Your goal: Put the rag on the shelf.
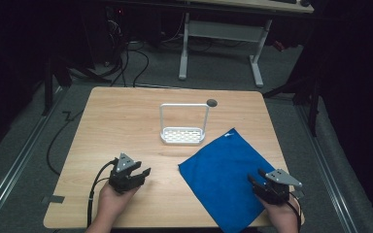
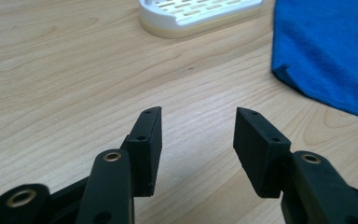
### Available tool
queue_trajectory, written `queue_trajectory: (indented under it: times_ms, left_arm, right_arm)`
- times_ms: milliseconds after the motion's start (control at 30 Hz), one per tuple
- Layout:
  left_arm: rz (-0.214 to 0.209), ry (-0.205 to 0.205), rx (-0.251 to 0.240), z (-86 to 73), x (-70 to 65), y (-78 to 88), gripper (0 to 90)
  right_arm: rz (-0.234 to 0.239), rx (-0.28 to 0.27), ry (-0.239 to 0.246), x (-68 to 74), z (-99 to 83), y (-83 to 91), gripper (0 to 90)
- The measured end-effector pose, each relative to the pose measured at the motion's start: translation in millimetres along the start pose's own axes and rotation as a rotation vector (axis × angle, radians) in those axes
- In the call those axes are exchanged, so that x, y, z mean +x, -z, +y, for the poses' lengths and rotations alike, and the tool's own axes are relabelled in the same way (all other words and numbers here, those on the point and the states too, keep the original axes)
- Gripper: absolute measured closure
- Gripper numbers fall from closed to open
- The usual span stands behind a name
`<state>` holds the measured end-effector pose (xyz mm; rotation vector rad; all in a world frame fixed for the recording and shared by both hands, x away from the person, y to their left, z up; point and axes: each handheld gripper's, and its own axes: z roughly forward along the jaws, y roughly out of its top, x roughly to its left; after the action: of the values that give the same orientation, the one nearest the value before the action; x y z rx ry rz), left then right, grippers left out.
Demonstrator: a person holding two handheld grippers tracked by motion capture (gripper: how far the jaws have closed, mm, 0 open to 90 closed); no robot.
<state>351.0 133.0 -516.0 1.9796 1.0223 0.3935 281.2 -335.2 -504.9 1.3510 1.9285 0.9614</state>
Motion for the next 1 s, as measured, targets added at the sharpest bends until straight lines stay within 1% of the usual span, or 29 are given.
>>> queue_trajectory:
  times_ms: [167,267,300,467,533,667,733,767,800,867,900,933,967,1000]
  left_arm:
    - [-0.006,0.001,0.014,0.0,-1.7,-3.5,52.4]
    - [-0.01,-0.006,0.014,0.7,-4.1,-4.9,52.7]
    - [-0.012,-0.01,0.016,1.1,-5.4,-5.8,52.9]
    - [-0.031,-0.027,0.025,2.2,-15.3,-10.6,53.1]
    - [-0.049,-0.043,0.031,2.9,-21.4,-12.7,54.3]
    - [-0.094,-0.068,0.026,6.3,-36.7,-16.3,59.4]
    - [-0.136,-0.081,0.023,9.4,-48.0,-20.2,65.8]
    - [-0.151,-0.096,0.023,10.9,-54.1,-22.4,69.4]
    - [-0.165,-0.107,0.027,12.6,-60.5,-24.9,75.7]
    - [-0.2,-0.122,0.036,16.0,-74.7,-31.1,85.3]
    - [-0.211,-0.136,0.04,17.6,-82.5,-34.7,85.3]
    - [-0.238,-0.163,0.054,20.0,-96.7,-41.6,88.1]
    - [-0.238,-0.163,0.054,20.0,-96.7,-41.6,88.3]
    - [-0.249,-0.193,0.063,21.0,-107.2,-46.1,88.8]
  right_arm:
    - [-0.003,0.008,-0.02,-6.4,-3.2,-3.5,51.5]
    - [0.002,0.016,-0.029,-8.0,-4.7,-4.1,51.5]
    - [0.003,0.018,-0.025,-8.5,-5.1,-3.8,51.5]
    - [0.005,0.01,-0.029,-11.5,-5.4,-1.0,51.4]
    - [0.006,0.009,-0.033,-12.4,-5.0,-1.0,51.7]
    - [0.013,0.014,-0.032,-12.9,-4.1,-2.0,53.4]
    - [0.019,0.017,-0.035,-13.0,-3.9,-2.8,57.0]
    - [0.025,0.019,-0.035,-13.0,-3.8,-3.0,58.4]
    - [0.031,0.02,-0.036,-13.0,-3.4,-2.9,61.1]
    - [0.04,0.014,-0.04,-12.6,-2.0,-1.7,66.1]
    - [0.04,0.014,-0.04,-12.6,-2.0,-1.7,66.1]
    - [0.037,0.014,-0.038,-12.0,-1.7,-1.4,67.8]
    - [0.037,0.014,-0.038,-12.0,-1.7,-1.4,67.8]
    - [0.034,0.018,-0.03,-11.9,-2.1,-1.9,68.3]
